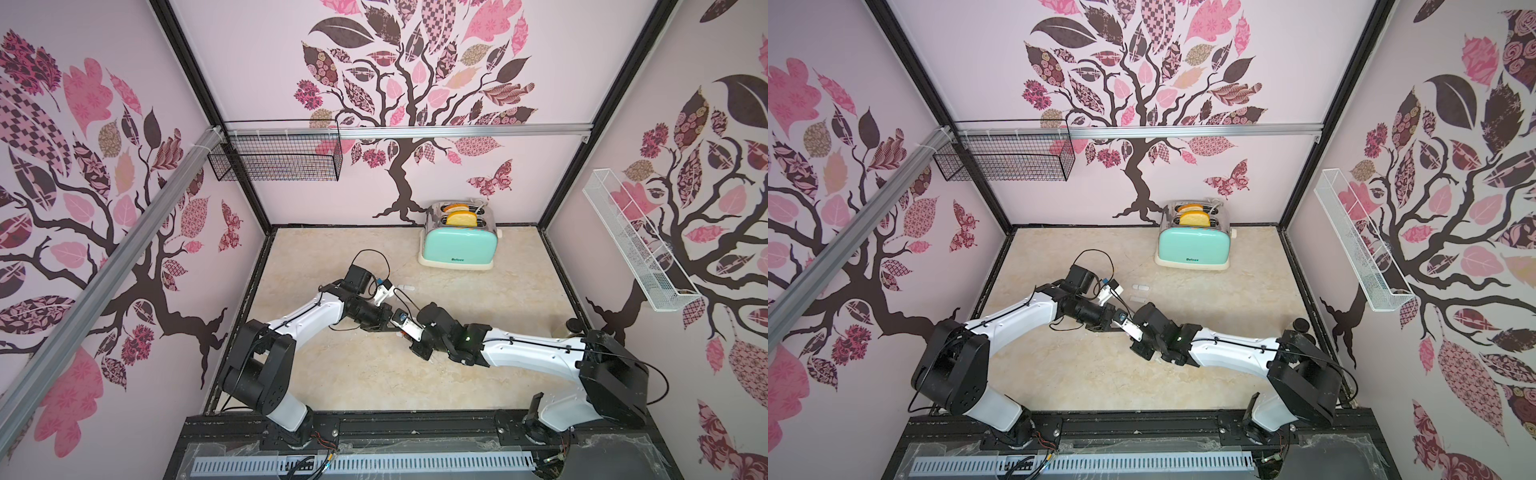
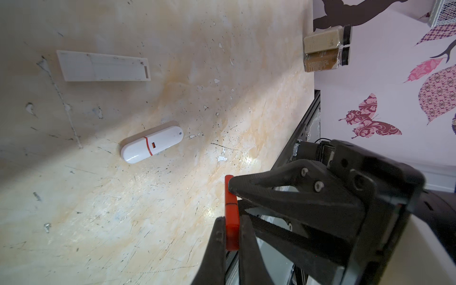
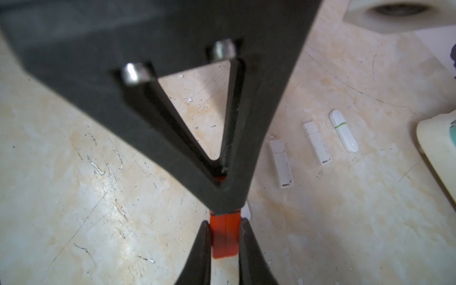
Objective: Close the usb drive cover
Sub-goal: Close the cover of the USB drive.
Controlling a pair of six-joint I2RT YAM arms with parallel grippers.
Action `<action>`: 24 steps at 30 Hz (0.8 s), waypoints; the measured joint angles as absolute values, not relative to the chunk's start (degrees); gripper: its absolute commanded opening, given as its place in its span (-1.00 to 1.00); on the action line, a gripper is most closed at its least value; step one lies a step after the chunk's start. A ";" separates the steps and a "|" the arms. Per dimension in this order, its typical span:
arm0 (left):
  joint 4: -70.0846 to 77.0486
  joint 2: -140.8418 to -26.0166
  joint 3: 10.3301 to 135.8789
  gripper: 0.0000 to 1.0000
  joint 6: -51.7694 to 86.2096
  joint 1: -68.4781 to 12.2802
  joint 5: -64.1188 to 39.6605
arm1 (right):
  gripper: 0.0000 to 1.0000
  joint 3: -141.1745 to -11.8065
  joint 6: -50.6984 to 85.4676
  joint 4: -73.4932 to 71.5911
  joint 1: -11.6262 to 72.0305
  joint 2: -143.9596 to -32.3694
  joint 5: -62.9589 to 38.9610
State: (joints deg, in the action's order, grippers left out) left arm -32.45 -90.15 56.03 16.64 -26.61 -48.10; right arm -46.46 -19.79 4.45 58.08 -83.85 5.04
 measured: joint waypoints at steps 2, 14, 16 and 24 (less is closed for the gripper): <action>-32.80 -90.15 56.03 -1.00 16.47 -26.61 -47.68 | -1.00 -44.97 -20.21 1.56 58.63 -83.85 6.48; -31.59 -89.82 56.34 -1.00 16.47 -26.61 -46.30 | -1.00 -45.54 -15.46 1.04 56.62 -84.23 2.92; -31.94 -89.82 56.36 -1.00 16.43 -26.61 -46.11 | -1.00 -45.54 -15.90 1.06 56.86 -84.38 3.33; -33.15 -88.73 56.36 -0.66 16.14 -26.85 -44.51 | -1.00 -45.67 -18.52 1.19 57.54 -84.75 4.73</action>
